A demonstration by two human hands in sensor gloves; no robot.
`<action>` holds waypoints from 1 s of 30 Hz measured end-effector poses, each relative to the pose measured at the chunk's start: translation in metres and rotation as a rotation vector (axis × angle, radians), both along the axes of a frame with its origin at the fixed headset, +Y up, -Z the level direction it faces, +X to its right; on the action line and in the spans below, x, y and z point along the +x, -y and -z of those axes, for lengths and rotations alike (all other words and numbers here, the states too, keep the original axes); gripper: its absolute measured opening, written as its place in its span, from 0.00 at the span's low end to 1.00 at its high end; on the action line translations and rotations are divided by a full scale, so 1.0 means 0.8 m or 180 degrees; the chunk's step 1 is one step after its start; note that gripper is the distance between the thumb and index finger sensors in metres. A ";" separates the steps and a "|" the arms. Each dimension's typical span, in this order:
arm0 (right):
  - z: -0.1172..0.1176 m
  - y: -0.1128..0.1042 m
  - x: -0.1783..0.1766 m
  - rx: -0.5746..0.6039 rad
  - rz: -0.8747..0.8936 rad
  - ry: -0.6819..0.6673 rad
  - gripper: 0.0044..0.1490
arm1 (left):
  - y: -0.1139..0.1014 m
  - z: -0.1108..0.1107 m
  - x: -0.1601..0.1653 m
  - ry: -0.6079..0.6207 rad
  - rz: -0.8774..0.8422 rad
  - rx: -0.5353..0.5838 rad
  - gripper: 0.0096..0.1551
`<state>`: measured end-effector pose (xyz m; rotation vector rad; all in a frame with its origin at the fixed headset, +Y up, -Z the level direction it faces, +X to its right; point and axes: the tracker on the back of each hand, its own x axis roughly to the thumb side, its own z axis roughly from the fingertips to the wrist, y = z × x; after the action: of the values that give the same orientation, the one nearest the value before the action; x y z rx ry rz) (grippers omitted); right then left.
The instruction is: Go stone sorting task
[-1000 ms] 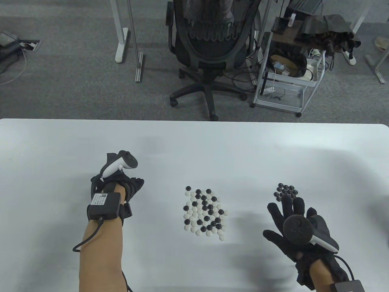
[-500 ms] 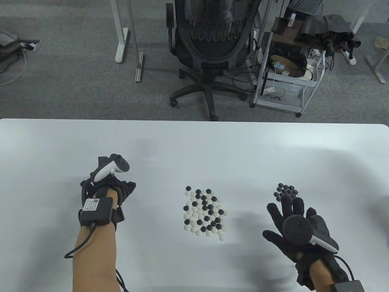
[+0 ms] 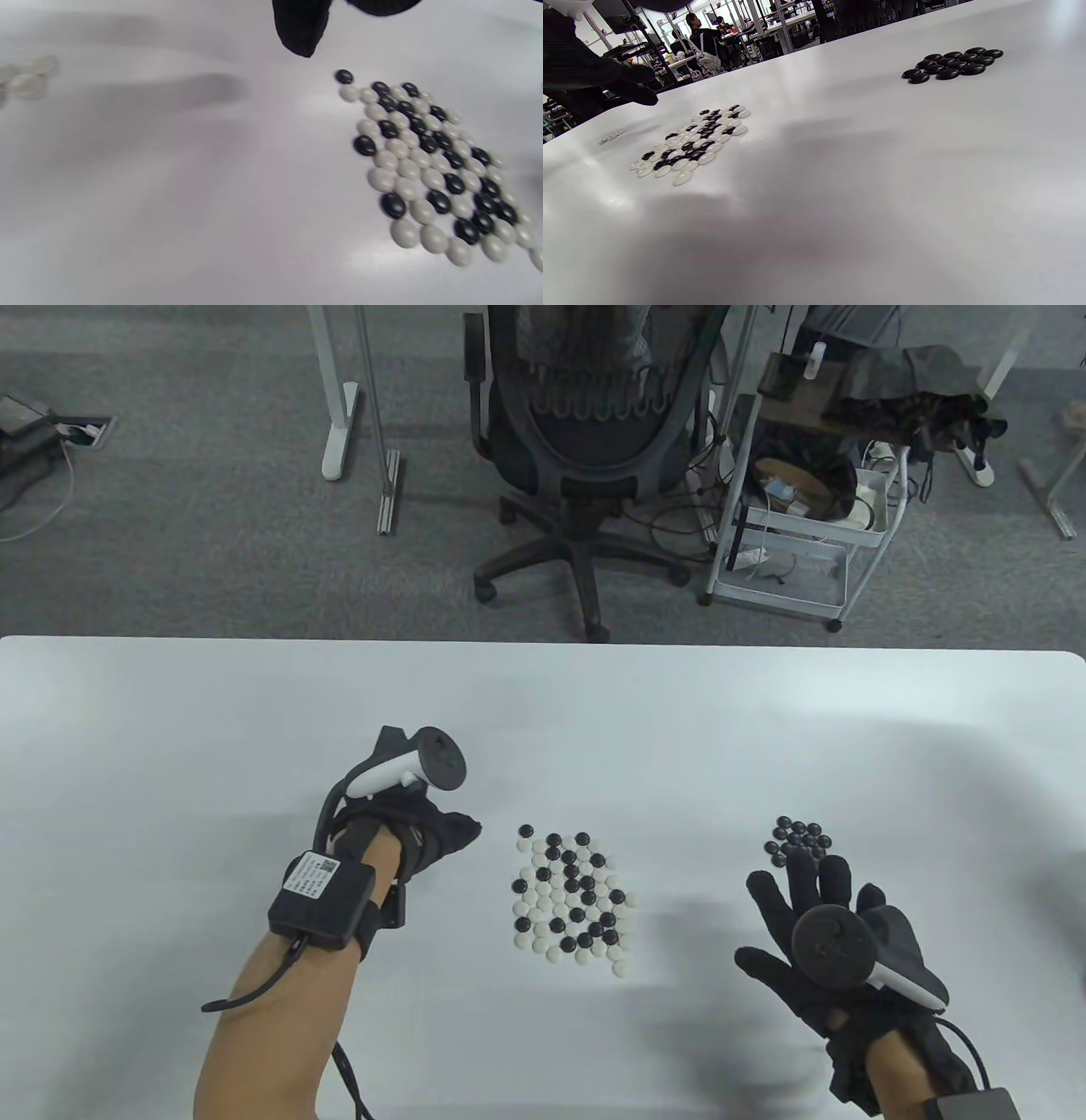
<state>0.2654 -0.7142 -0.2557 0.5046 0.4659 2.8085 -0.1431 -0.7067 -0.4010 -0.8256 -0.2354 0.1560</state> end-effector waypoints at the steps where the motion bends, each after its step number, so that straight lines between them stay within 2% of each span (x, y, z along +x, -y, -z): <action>1: 0.000 0.000 0.000 -0.0001 0.0001 0.0001 0.55 | 0.001 0.000 0.010 0.0084 0.0018 0.0006 0.40; 7: 0.000 0.000 0.001 -0.0014 0.0005 -0.0002 0.55 | 0.035 0.002 0.061 0.0474 0.0069 0.0036 0.39; 13: -0.001 -0.001 0.002 -0.0015 0.0017 0.0008 0.55 | 0.052 0.000 0.065 0.0531 0.0347 0.0041 0.39; 16: -0.002 -0.004 0.004 0.0008 0.0041 0.0015 0.55 | 0.048 0.000 0.036 0.0363 0.0449 0.0081 0.39; 24: -0.002 -0.003 0.003 -0.0031 0.0018 0.0003 0.55 | 0.037 0.002 -0.074 -0.0653 0.0513 -0.0135 0.40; 30: -0.002 -0.003 0.003 -0.0040 0.0008 -0.0002 0.55 | 0.034 -0.005 -0.107 -0.0927 0.0589 -0.0126 0.41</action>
<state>0.2676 -0.7117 -0.2538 0.5030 0.4823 2.8012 -0.2290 -0.7340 -0.3967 -0.8487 0.1182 0.1054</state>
